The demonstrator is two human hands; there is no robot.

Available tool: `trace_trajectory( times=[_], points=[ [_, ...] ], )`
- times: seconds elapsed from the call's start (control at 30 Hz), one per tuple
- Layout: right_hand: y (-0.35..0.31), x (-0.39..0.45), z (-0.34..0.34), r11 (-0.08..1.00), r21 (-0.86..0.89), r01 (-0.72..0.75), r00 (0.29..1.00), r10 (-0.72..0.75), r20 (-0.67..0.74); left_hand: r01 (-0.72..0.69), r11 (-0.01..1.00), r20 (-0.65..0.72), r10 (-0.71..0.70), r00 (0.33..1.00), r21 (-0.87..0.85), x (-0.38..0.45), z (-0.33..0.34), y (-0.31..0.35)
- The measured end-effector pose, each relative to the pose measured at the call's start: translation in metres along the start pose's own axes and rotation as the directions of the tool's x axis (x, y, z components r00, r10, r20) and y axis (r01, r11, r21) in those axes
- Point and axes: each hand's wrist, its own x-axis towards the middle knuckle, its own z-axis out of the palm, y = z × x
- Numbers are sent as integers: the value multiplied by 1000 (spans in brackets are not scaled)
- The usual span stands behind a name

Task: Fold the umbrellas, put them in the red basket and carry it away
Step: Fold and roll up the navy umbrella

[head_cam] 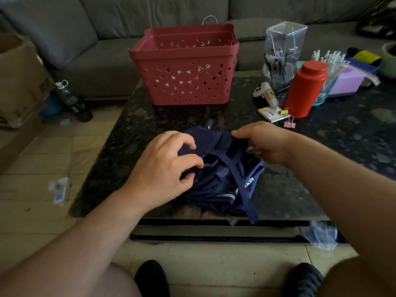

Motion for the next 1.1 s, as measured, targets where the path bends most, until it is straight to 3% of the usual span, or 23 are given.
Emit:
trace_trajectory(
  times=[0.37, 0.57, 0.67, 0.87, 0.97, 1.1],
  points=[
    [-2, -6, 8, 999, 33, -25, 998, 26, -51, -124, 990, -135, 133, 982, 70, -7, 6, 12],
    [-2, 0, 7, 998, -62, 10, 996, -16, -93, -118, 992, -205, 125, 971, 43, -18, -3, 11],
    [-1, 1, 8, 994, -111, 3, 998, -10, -63, -117, 992, -205, 126, 971, 57, -21, -4, 5],
    [1, 1, 1, 999, 4, 33, 999, -33, 27, -143, 984, -153, 159, 975, 107, -19, 0, 7],
    [4, 2, 0, 994, -79, 71, 997, -68, 45, -149, 982, -147, 165, 975, 114, -18, 1, 7],
    [6, 5, 6, 994, -79, 77, 997, -79, -19, -158, 981, -191, 178, 965, 115, -17, 0, 9]
  ],
)
